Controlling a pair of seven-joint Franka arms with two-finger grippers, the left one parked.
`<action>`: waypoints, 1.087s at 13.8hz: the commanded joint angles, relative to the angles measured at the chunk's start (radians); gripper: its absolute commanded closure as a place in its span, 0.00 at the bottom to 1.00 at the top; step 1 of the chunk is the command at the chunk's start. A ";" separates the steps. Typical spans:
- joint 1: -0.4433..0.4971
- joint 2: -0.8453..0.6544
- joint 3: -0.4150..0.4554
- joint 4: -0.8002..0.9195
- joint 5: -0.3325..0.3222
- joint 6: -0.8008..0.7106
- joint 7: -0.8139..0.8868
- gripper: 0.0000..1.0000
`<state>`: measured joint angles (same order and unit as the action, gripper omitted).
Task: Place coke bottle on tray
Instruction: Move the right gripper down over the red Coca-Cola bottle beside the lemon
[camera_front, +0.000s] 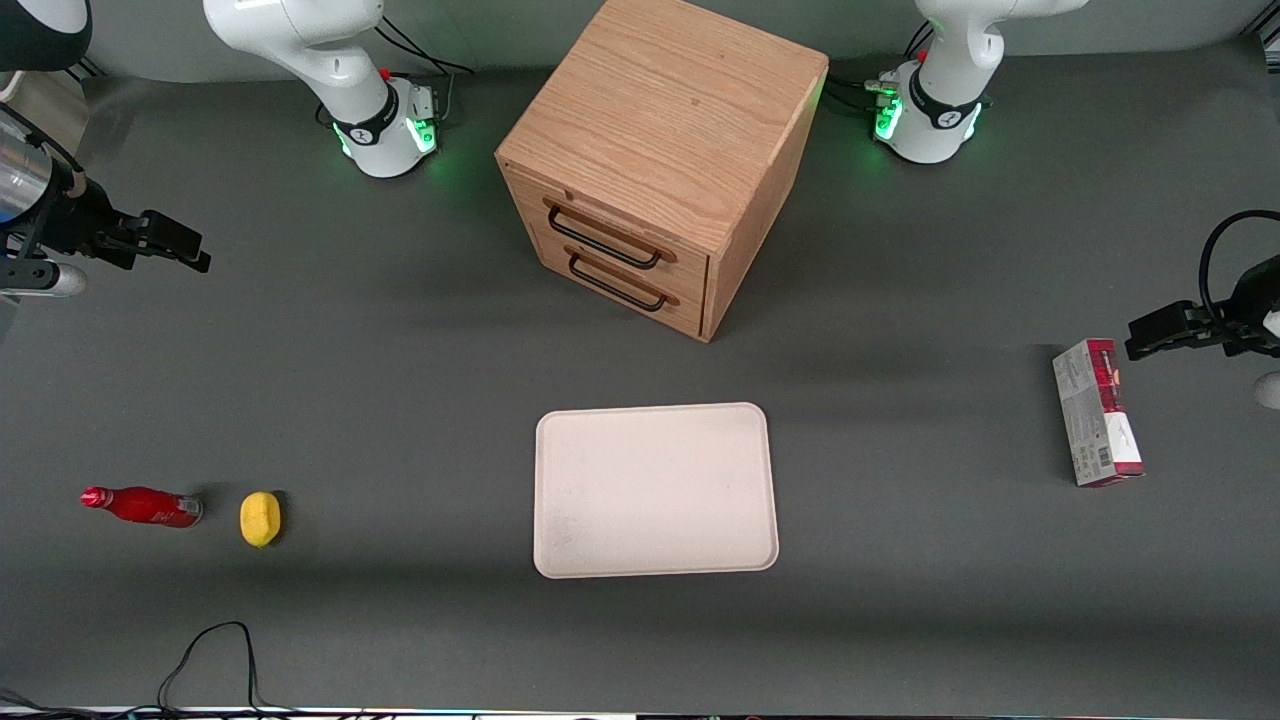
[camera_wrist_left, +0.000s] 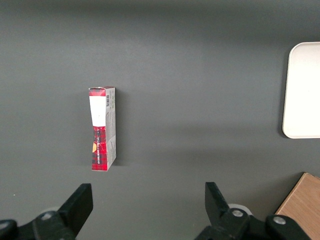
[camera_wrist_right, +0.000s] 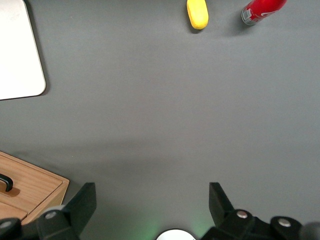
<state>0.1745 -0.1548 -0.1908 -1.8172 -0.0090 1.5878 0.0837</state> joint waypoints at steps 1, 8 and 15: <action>0.000 -0.002 0.004 0.029 -0.025 -0.029 0.022 0.00; -0.010 0.291 -0.275 0.210 -0.008 0.153 -0.543 0.00; -0.032 0.722 -0.484 0.453 0.350 0.221 -0.870 0.00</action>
<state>0.1466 0.4059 -0.6088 -1.5019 0.2238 1.8301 -0.6903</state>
